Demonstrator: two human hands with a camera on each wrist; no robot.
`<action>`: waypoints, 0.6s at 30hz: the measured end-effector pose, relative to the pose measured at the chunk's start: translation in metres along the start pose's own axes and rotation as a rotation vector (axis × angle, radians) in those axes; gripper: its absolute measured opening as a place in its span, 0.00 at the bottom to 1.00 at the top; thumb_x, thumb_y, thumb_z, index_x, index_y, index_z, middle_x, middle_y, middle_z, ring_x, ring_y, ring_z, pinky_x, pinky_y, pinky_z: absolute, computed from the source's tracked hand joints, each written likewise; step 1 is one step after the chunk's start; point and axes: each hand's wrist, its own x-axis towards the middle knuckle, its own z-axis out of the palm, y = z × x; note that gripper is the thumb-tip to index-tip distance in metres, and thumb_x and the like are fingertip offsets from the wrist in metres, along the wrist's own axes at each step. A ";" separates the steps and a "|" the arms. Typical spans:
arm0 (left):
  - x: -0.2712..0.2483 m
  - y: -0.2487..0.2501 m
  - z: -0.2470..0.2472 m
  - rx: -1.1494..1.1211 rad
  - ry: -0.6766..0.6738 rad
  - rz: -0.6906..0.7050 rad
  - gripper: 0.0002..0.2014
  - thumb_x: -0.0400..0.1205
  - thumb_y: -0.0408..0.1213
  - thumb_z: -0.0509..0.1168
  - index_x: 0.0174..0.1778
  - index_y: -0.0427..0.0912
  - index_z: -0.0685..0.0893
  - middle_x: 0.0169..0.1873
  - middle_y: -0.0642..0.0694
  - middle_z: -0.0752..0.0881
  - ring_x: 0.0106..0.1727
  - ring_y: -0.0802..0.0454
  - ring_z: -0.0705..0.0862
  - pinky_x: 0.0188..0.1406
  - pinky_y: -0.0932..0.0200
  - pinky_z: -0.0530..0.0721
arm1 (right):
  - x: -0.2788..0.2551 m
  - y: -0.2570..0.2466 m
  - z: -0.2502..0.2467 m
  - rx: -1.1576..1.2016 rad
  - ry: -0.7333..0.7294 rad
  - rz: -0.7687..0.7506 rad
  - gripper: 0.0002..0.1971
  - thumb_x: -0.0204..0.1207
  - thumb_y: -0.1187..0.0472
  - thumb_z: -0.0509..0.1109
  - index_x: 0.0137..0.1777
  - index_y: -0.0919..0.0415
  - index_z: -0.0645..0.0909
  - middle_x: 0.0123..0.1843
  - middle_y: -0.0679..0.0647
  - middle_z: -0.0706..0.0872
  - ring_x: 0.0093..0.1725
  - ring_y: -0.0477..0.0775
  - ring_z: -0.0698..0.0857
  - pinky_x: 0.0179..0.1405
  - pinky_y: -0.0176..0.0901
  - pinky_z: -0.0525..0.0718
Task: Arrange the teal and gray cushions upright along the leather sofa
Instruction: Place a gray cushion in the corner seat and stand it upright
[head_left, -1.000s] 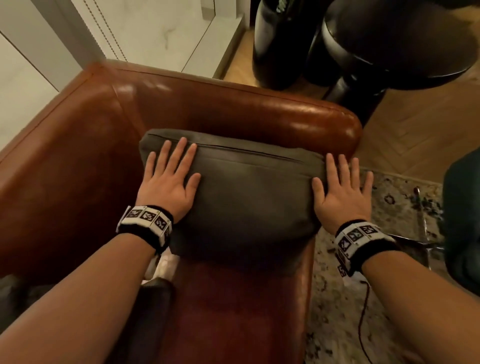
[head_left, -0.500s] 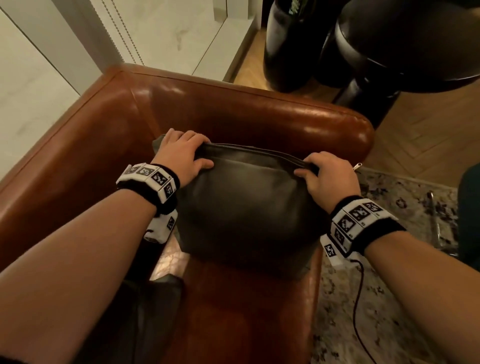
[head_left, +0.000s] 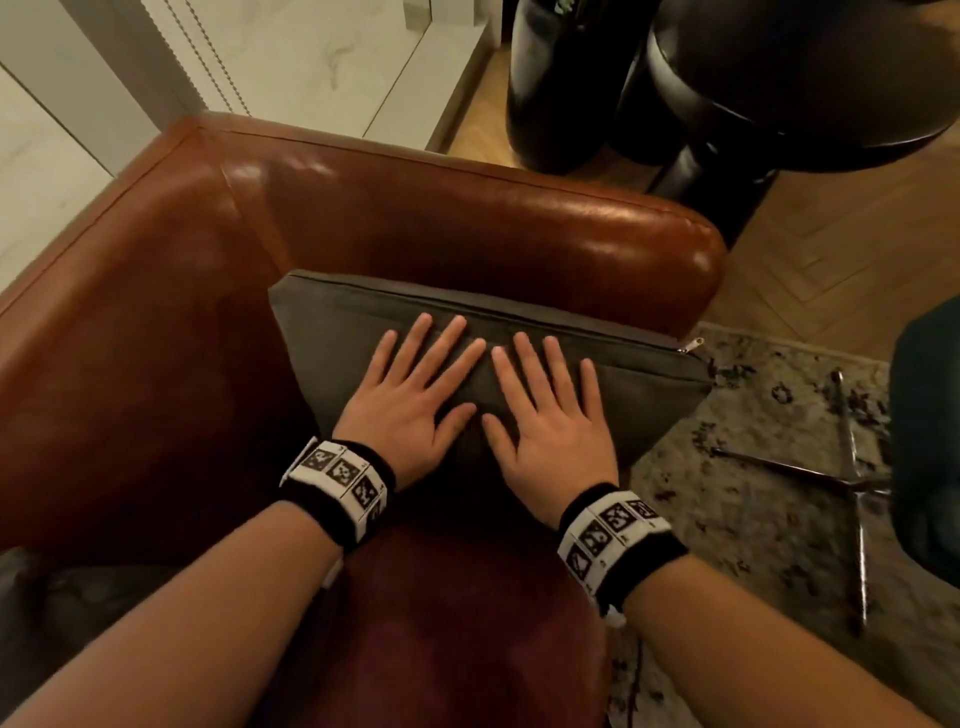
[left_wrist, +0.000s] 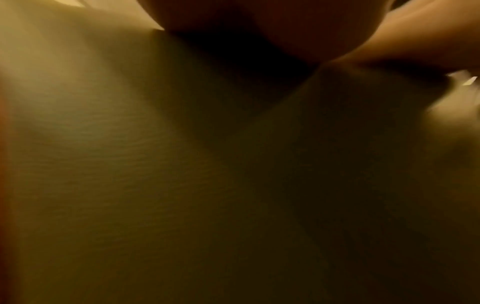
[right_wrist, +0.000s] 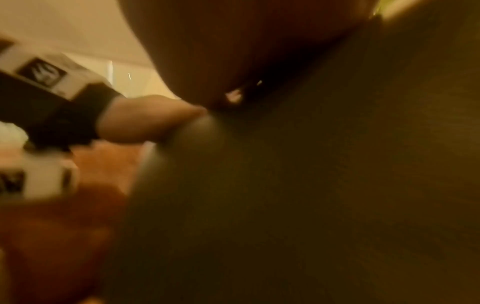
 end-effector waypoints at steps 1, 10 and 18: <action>0.002 -0.014 0.004 0.018 0.023 -0.050 0.33 0.85 0.59 0.45 0.85 0.57 0.46 0.86 0.52 0.47 0.86 0.45 0.44 0.84 0.41 0.45 | 0.001 0.017 0.002 -0.031 0.013 0.049 0.34 0.84 0.39 0.50 0.87 0.48 0.50 0.89 0.50 0.50 0.88 0.54 0.48 0.84 0.63 0.44; -0.007 -0.032 0.003 0.002 0.111 -0.235 0.32 0.84 0.56 0.44 0.85 0.55 0.46 0.86 0.48 0.45 0.86 0.40 0.42 0.83 0.37 0.44 | -0.008 0.050 -0.005 -0.089 0.077 0.250 0.34 0.85 0.44 0.42 0.87 0.60 0.45 0.89 0.56 0.44 0.87 0.56 0.40 0.85 0.60 0.41; -0.004 -0.063 0.015 -0.025 0.111 -0.285 0.32 0.84 0.60 0.42 0.85 0.59 0.44 0.86 0.50 0.46 0.86 0.45 0.45 0.84 0.42 0.45 | -0.008 0.045 0.025 -0.183 0.066 -0.088 0.36 0.83 0.40 0.52 0.87 0.52 0.47 0.88 0.49 0.48 0.87 0.52 0.47 0.85 0.56 0.42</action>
